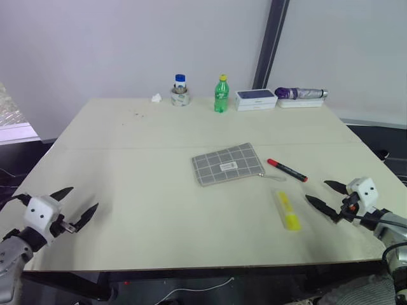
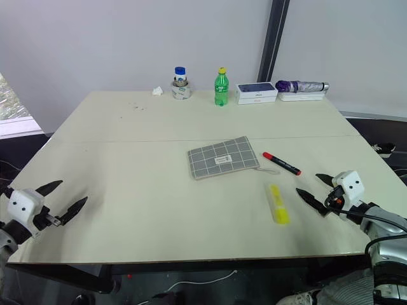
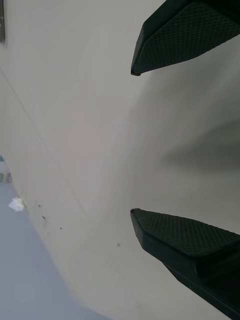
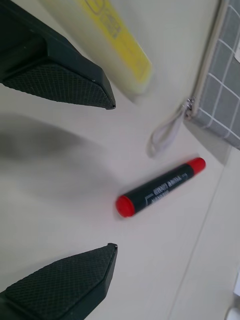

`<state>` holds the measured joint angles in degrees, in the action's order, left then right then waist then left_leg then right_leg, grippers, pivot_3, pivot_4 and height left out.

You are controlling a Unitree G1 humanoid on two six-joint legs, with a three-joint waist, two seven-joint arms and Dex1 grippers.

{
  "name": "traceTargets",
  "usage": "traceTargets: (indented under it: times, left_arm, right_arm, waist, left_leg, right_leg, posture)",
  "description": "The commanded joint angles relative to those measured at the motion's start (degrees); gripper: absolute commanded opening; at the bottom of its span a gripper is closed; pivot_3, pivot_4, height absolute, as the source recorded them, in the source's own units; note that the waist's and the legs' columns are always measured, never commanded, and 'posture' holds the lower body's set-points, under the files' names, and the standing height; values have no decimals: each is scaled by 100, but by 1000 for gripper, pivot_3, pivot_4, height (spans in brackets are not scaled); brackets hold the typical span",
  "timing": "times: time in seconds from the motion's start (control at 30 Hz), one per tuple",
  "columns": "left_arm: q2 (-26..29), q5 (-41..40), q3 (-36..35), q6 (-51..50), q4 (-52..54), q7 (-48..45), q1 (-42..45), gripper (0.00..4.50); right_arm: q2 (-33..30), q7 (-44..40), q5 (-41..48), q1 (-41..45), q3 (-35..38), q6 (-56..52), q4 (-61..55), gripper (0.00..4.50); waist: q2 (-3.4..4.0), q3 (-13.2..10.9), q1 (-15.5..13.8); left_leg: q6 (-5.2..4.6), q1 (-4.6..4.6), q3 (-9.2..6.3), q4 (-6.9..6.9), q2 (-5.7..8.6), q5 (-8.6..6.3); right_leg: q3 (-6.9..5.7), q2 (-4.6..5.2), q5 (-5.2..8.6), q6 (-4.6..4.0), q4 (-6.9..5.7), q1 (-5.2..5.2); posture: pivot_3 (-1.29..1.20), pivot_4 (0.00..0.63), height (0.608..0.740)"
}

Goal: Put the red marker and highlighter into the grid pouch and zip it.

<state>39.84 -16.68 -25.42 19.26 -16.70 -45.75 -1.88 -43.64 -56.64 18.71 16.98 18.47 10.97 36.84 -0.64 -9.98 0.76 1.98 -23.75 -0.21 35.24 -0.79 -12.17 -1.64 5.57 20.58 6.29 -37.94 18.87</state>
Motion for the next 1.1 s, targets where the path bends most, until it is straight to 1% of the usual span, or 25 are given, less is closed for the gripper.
traceTargets:
  times: [0.03, 0.07, 0.13, 0.3, 0.33, 0.37, 0.5, 0.53, 0.6, 0.67, 0.73, 0.87, 1.03, 1.1]
  left_arm:
    - [26, 171, 55, 375, -49, 128, 177, 4500]
    - [28, 248, 126, 462, -115, 154, 279, 4500]
    - [46, 511, 322, 717, -327, 267, 604, 4500]
    - [-52, 1686, 1281, 1673, -1427, 784, 2062, 4500]
    - [-150, 1949, 1517, 1859, -1723, 943, 2464, 4500]
    - [-220, 2242, 1754, 2068, -2013, 1116, 2820, 4500]
    - [-413, 3326, 2569, 2911, -3019, 1901, 3846, 4500]
    - [-448, 3715, 2832, 3100, -3209, 2221, 4092, 4500]
    - [-505, 4260, 3268, 3451, -3528, 2639, 4445, 4500]
    - [-548, 5022, 3826, 3785, -3744, 3196, 4812, 4500]
    - [-677, 5503, 4250, 3933, -4021, 3672, 5143, 4500]
    - [-832, 6350, 4995, 3963, -4434, 4633, 5632, 4500]
    - [-959, 6909, 5626, 3844, -4871, 5455, 6044, 4500]
    - [-974, 7064, 5824, 3788, -4990, 5724, 6149, 4500]
  right_arm:
    - [57, 43, 17, 196, -6, 54, -102, 4453]
    - [103, 56, 90, 287, 5, -44, -143, 4224]
    - [210, 93, 160, 559, -28, -202, -189, 3603]
    - [763, 638, -464, 1602, -552, 260, 196, 930]
    - [938, 760, -599, 1873, -682, 408, 406, 434]
    - [1091, 903, -736, 2121, -789, 542, 632, 42]
    - [1341, 1776, -1517, 2747, -1240, 970, 1573, 42]
    - [1387, 1928, -1615, 2868, -1307, 1028, 1758, 42]
    - [1399, 2201, -1863, 3034, -1478, 1104, 2044, 42]
    - [1390, 2346, -2072, 3146, -1619, 1264, 2208, 42]
    - [1411, 2425, -2165, 3246, -1679, 1320, 2339, 42]
    - [1396, 2616, -2498, 3326, -1940, 1474, 2535, 42]
    - [1398, 2806, -2837, 3404, -2205, 1582, 2659, 42]
    - [1361, 3017, -3030, 3478, -2327, 1501, 2753, 42]
  waist:
    - [0, 0, -2]
    - [0, 0, -2]
    - [0, 0, -5]
    - [0, 0, -4]
    - [0, 0, -10]
    - [-1, 0, -11]
    - [-3, 2, -14]
    - [-3, 2, -18]
    - [-3, 2, -10]
    - [-3, 2, 0]
    - [-3, 1, 0]
    - [-3, 1, 18]
    - [-3, 1, 8]
    - [-3, 1, 3]
  left_leg:
    - [0, 0, 0, 0, 0, 0]
    - [0, 0, 0, 0, 0, 0]
    - [0, 1, 0, 1, 0, 0]
    - [5, 3, 0, 4, 3, 3]
    - [5, 4, 1, 3, 3, 3]
    - [6, 0, 2, 2, 7, 5]
    - [45, -41, 18, 8, 13, 29]
    - [45, -49, 19, 10, 13, 30]
    - [46, -70, 20, 10, 14, 30]
    - [46, -73, 25, 4, 21, 30]
    - [46, -73, 27, 4, 24, 30]
    - [50, -70, 28, 8, 24, 34]
    - [52, -72, 29, 5, 23, 35]
    - [52, -72, 30, 6, 24, 35]
  right_leg:
    - [0, 0, 0, 0, 0, 1]
    - [0, 0, 0, 0, 0, 0]
    - [-1, -1, 0, 0, -2, 0]
    - [-1, -3, -1, 0, -13, 4]
    - [-1, -3, -1, 1, -12, 3]
    - [-1, -3, -1, 1, -12, 9]
    - [-6, -3, -2, 2, -16, 48]
    - [-6, -2, -2, 3, -15, 52]
    - [-8, -2, -2, 3, -15, 70]
    - [-8, -2, -2, 3, -15, 73]
    - [-7, -2, -1, 3, -12, 77]
    - [-4, -4, -1, 4, -19, 79]
    - [-2, -5, -1, 3, -21, 85]
    - [-2, -5, -1, 3, -21, 84]
  posture:
    - [0, 150, 740]
    - [0, 150, 740]
    - [0, 150, 740]
    - [0, 150, 740]
    - [0, 150, 740]
    - [0, 150, 740]
    - [0, 150, 740]
    - [0, 150, 740]
    - [0, 150, 740]
    - [0, 150, 740]
    - [0, 150, 740]
    - [0, 150, 740]
    - [0, 150, 740]
    - [0, 150, 740]
